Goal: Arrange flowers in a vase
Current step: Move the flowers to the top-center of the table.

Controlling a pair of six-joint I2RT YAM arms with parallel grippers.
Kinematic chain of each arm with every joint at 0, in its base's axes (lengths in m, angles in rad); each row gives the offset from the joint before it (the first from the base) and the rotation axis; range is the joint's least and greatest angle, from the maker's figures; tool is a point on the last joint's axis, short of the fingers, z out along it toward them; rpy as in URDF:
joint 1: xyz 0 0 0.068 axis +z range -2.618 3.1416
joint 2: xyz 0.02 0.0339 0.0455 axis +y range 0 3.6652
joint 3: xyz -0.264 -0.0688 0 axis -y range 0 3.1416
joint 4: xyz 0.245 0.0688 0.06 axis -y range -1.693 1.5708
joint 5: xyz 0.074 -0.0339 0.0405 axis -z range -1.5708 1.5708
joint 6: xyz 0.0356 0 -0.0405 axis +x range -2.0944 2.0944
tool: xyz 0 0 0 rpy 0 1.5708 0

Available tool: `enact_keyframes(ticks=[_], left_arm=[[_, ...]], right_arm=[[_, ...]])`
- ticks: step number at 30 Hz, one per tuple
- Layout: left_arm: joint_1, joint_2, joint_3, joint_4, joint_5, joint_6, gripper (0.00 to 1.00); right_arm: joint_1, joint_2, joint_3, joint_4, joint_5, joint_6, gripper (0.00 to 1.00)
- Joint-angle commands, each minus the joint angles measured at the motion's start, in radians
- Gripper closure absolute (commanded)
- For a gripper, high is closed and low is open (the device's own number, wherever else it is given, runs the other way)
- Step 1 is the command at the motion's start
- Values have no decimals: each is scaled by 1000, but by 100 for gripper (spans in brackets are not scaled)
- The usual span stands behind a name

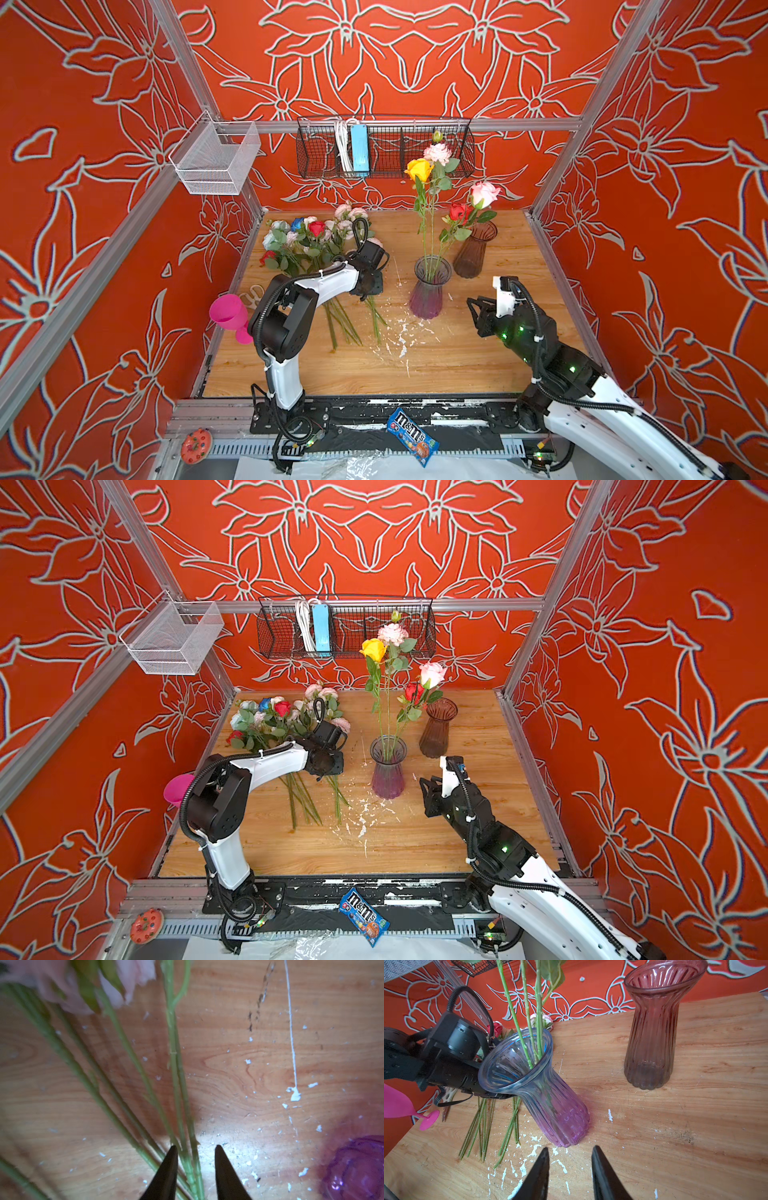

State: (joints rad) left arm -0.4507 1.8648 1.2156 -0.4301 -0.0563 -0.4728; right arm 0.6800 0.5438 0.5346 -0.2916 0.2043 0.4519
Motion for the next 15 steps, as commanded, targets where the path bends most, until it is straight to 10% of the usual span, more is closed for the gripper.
enact_keyframes(ticks=[1,15], left_arm=[[4,18,6,-24,43,-21,69],[-9,-98,-26,-100,21,-24,94]], right_arm=[[0,1,-22,24,27,-1,64],[-2,13,-4,29,10,-3,64]])
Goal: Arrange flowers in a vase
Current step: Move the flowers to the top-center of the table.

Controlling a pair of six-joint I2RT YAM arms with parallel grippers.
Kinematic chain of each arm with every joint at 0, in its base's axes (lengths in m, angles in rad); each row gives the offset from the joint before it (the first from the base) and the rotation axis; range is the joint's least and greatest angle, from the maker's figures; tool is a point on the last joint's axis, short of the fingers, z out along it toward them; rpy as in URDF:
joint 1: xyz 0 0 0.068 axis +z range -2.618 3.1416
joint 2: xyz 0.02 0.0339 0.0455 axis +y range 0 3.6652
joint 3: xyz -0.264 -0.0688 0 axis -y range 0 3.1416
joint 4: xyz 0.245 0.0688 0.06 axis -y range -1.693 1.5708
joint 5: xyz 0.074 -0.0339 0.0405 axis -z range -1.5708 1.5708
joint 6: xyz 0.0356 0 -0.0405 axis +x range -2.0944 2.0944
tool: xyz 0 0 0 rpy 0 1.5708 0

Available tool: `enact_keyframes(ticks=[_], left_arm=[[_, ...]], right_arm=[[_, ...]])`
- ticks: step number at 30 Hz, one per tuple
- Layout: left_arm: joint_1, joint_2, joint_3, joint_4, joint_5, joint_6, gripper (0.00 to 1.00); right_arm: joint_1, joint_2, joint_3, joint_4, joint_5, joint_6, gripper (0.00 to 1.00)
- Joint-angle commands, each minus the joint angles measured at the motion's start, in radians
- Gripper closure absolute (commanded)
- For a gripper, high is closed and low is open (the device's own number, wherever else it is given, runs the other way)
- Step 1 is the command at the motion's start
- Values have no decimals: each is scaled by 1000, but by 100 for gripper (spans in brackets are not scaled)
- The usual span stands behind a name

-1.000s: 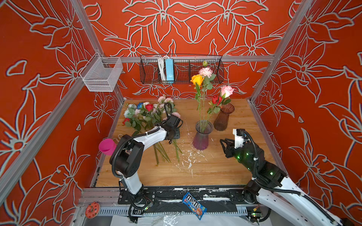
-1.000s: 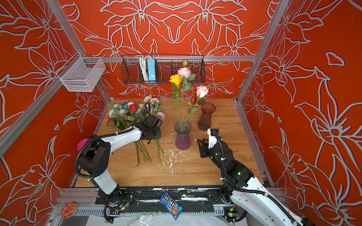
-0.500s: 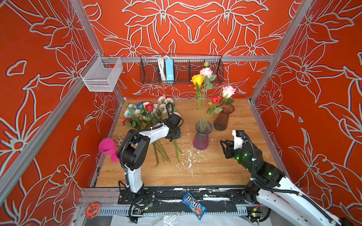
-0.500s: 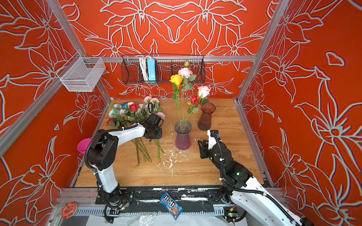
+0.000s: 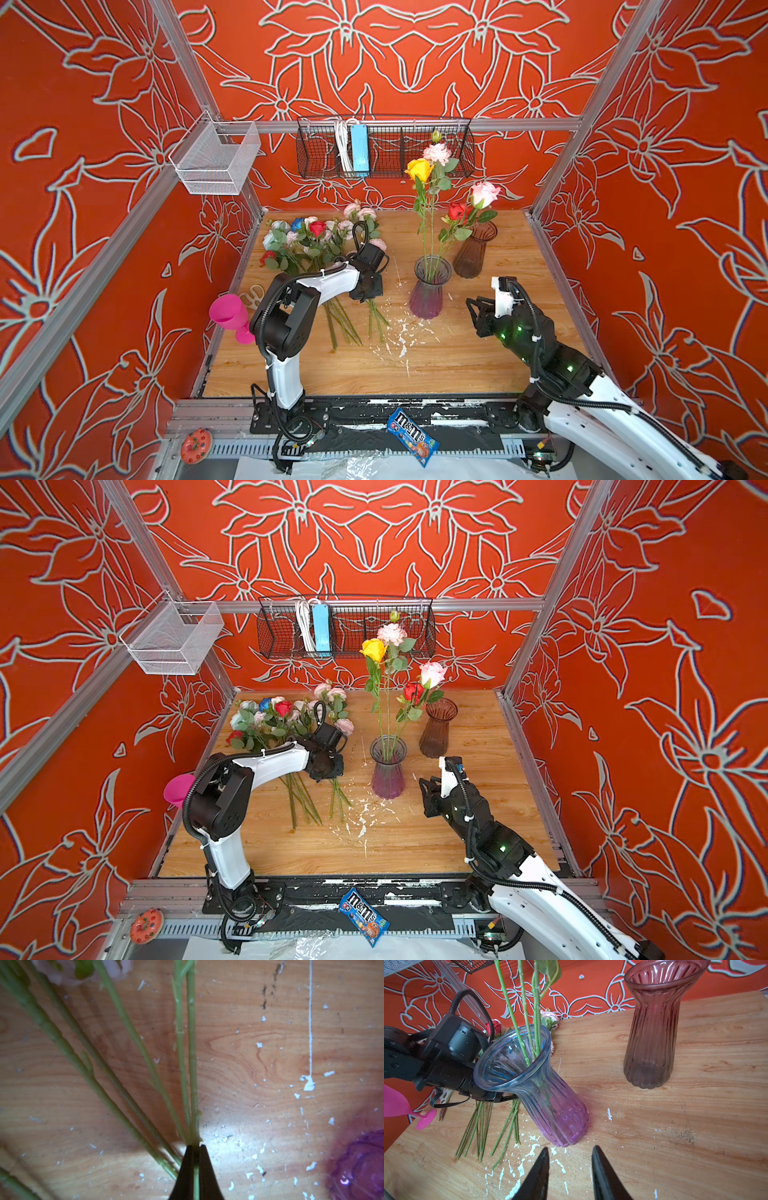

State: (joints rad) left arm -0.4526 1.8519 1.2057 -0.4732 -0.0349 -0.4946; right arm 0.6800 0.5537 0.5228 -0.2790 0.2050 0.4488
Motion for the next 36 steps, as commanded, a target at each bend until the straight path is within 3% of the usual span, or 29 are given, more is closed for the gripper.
enact_keyframes(ticks=[1,13,21,28,31,36], left_arm=[[-8,-108,-23,-59,0,-3,94],[-8,-343,-114,-29,66,10,93],[-8,-429,-204,107,183,22,100],[-18,-310,-218,119,268,45,67],[-19,-284,-218,117,269,63,59],[-18,-223,-186,85,145,74,55]], right_arm=[[-2,5,10,17,8,-1,64],[-1,4,24,17,1,8,64],[-1,7,44,4,5,1,64],[-1,29,45,14,0,0,65],[0,35,45,16,-6,-2,64],[-1,40,42,23,-1,-3,65]])
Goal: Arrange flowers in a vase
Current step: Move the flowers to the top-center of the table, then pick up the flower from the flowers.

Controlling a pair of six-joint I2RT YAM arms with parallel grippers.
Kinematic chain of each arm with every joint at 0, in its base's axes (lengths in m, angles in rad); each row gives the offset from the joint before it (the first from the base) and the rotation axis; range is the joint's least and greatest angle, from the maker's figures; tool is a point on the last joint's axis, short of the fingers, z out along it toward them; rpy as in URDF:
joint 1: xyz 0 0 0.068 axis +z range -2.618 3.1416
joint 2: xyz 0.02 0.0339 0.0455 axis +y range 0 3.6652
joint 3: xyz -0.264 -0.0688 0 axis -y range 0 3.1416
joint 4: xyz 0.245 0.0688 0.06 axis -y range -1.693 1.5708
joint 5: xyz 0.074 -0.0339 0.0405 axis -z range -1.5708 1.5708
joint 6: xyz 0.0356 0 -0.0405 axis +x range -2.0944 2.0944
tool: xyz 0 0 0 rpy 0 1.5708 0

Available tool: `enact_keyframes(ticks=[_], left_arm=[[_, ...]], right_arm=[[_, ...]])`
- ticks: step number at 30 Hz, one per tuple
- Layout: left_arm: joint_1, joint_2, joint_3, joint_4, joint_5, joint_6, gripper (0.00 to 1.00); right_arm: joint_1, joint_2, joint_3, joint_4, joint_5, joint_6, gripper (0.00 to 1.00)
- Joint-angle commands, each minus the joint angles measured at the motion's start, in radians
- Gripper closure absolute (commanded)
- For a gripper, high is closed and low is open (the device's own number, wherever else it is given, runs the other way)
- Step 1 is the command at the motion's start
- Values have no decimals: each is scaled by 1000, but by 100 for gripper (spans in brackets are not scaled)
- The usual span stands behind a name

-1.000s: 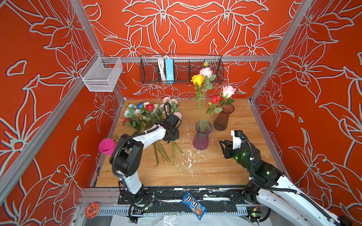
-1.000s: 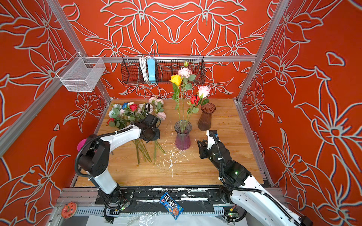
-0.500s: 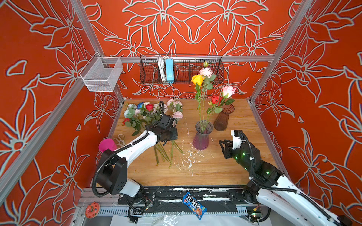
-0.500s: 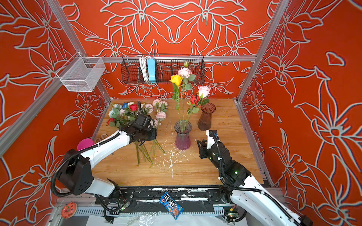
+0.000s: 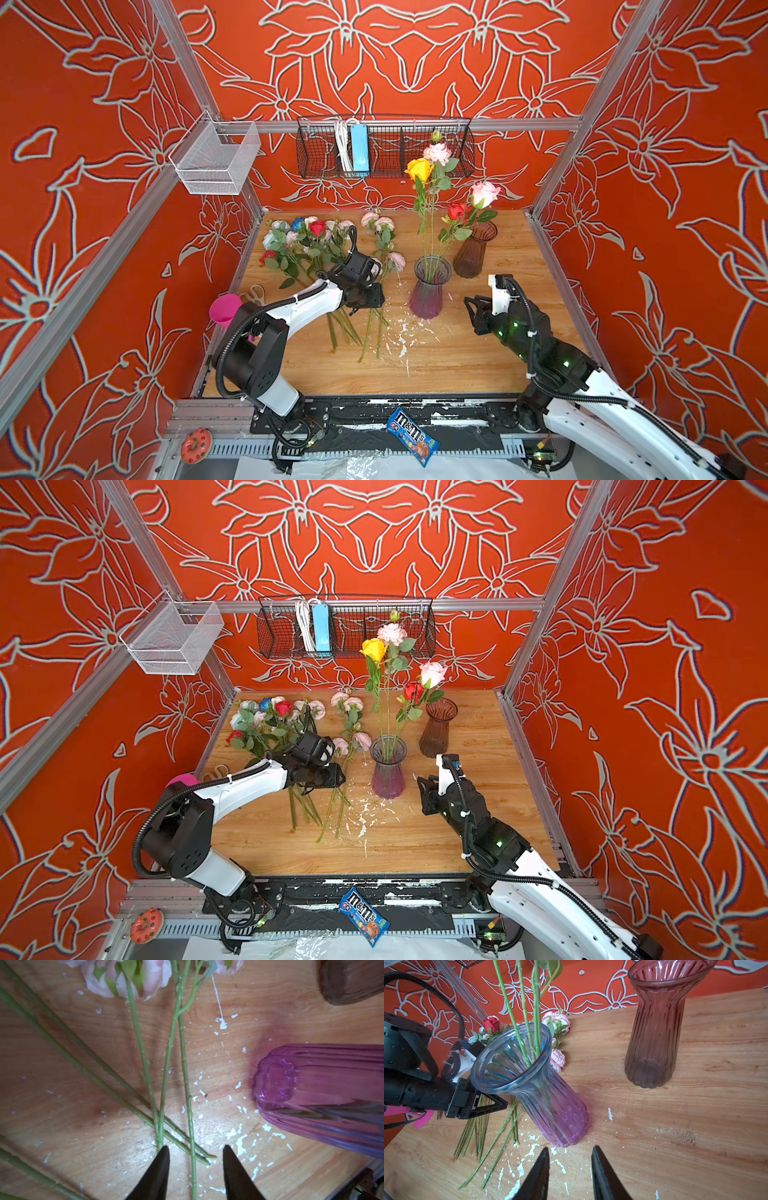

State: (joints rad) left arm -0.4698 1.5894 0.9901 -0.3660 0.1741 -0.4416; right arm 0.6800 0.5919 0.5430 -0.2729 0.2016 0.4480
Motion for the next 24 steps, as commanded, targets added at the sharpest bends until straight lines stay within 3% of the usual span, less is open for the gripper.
enact_keyframes(ticks=[1,12,20,24], left_arm=[[-1,62,47,-37,-70,26,55],[-17,245,156,-132,-163,64,59],[-27,195,166,-134,-173,62,85],[-29,124,167,-152,-156,56,92]], right_arm=[[-1,5,23,18,2,-5,64],[-2,9,17,16,18,-6,64],[-1,2,18,12,16,-1,64],[-1,-6,21,4,18,0,64]])
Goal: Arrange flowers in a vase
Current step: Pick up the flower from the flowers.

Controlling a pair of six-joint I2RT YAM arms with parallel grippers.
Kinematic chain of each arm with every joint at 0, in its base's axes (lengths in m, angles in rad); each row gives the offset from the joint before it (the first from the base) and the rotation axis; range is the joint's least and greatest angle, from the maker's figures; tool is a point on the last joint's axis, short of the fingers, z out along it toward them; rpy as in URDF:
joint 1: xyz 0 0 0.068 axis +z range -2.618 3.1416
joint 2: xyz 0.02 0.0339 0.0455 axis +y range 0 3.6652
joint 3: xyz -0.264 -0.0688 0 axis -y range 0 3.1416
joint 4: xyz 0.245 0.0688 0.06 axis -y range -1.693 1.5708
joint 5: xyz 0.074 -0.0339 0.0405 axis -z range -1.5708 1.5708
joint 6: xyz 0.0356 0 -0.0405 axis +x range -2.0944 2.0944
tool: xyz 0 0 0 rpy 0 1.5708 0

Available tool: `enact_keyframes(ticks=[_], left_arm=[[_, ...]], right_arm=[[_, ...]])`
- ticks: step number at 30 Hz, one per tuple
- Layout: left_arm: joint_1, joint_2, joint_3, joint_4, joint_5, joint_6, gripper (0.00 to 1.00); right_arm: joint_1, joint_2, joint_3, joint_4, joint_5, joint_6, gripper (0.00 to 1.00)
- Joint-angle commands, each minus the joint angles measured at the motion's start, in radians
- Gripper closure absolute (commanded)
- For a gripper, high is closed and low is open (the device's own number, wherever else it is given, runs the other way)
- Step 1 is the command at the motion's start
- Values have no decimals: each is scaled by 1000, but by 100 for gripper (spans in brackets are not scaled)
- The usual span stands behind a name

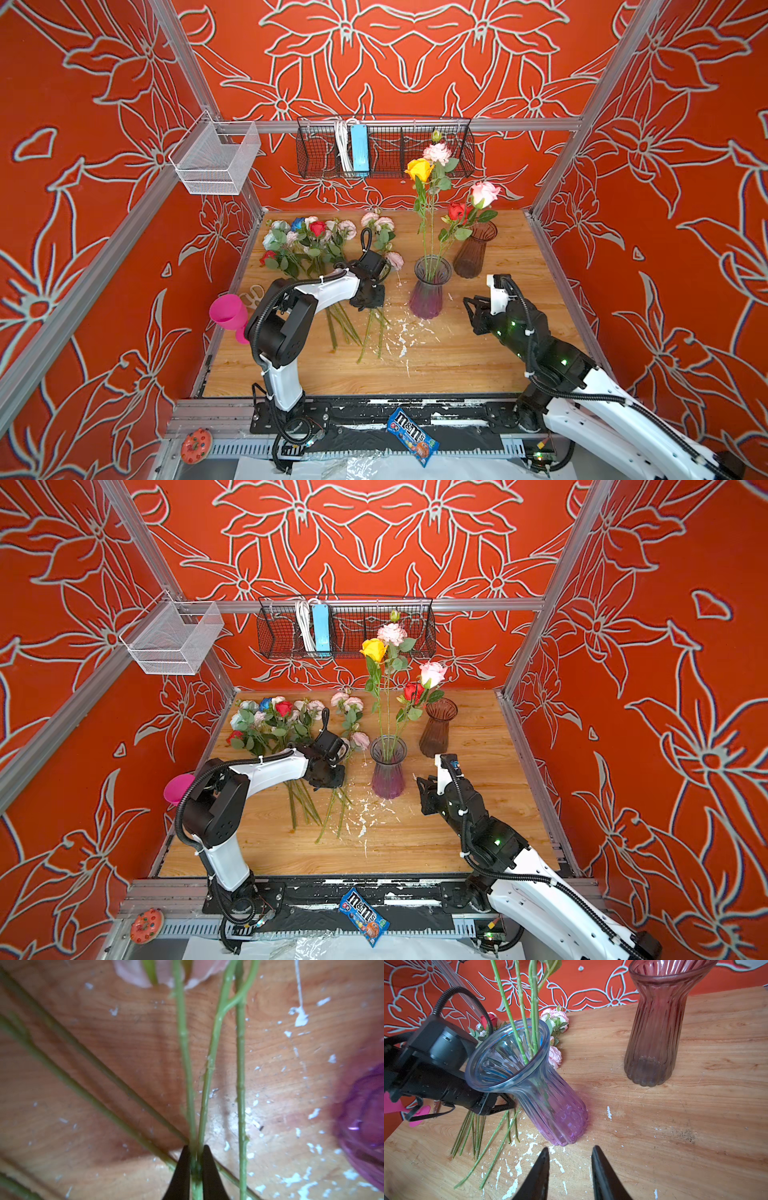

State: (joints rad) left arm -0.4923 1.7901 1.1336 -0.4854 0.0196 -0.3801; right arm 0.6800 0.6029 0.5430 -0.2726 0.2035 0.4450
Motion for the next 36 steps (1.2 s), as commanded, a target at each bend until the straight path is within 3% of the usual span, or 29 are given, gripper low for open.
enact_keyframes(ticks=[1,5,15,27,36], left_arm=[[-6,-93,26,-42,-3,-9,93],[-6,-178,31,-79,-5,-15,98],[-5,-378,1,-156,-66,-46,98],[-8,-847,-262,305,78,-11,94],[-88,-868,-179,396,111,58,94]], right_arm=[[-1,-20,21,3,14,3,65],[-2,-25,30,-3,16,-3,64],[-1,-11,58,10,-5,-12,64],[-2,-14,82,16,-38,-31,63],[-2,-6,56,77,-37,-53,60]])
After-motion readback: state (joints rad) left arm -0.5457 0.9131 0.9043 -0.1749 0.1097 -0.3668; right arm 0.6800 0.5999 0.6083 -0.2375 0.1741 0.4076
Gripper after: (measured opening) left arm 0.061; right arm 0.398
